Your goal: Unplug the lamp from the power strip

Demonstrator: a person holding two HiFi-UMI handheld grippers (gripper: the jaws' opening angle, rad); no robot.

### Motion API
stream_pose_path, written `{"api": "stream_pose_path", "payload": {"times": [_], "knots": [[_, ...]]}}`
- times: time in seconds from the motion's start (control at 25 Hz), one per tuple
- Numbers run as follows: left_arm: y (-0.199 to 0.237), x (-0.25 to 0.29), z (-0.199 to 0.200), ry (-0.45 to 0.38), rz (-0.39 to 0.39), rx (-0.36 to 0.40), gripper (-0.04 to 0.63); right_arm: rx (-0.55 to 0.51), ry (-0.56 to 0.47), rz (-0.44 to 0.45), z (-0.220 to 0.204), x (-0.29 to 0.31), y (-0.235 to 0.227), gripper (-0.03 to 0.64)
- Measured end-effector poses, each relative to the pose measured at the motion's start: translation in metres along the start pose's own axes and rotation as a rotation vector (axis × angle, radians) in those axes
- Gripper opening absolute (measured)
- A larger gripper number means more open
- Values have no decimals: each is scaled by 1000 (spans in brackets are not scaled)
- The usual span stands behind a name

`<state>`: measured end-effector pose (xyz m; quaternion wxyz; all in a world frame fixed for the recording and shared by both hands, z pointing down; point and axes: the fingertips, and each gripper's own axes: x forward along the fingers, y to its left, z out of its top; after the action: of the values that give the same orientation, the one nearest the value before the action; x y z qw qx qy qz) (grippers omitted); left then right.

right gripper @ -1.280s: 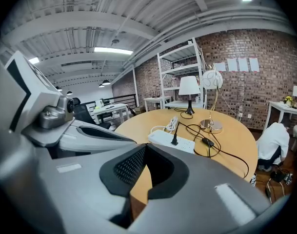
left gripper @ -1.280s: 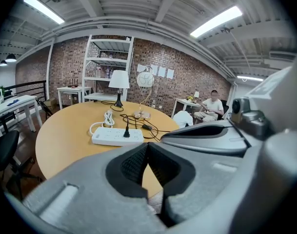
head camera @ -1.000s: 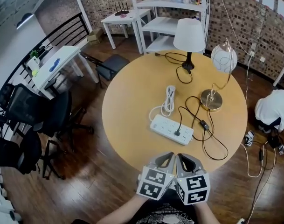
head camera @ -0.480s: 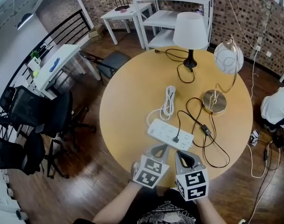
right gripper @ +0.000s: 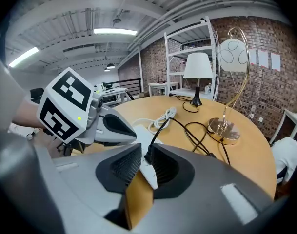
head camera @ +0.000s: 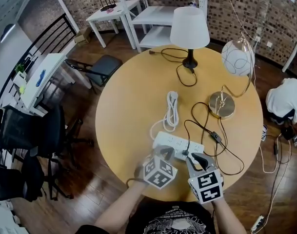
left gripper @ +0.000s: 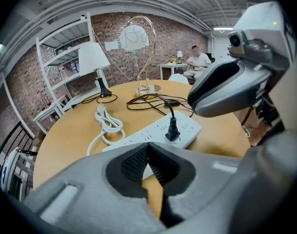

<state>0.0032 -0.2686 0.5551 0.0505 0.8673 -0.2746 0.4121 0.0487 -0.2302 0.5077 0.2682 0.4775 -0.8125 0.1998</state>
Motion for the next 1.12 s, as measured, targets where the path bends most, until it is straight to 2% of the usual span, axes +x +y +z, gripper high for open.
{"api": "stream_pose_path", "payload": {"times": [0.24,0.44,0.72,0.88,1.0,1.12], "knots": [[5,17,-4,16,-67,94,2,-53,85,15,-6,17,-3,84],[4,26,-8,36,-103,135,2,-82,143,28,-10,26,-8,101],[3,27,-10,77,-166,103,2,-160,219,100,-16,34,-6,109],[3,27,-10,97,-196,85,2,-205,257,111,-20,43,-4,112],[2,27,-9,106,-193,106,2,-254,274,121,-20,49,-2,112],[0,27,-5,116,-195,123,2,-289,286,129,-20,55,-1,75]]}}
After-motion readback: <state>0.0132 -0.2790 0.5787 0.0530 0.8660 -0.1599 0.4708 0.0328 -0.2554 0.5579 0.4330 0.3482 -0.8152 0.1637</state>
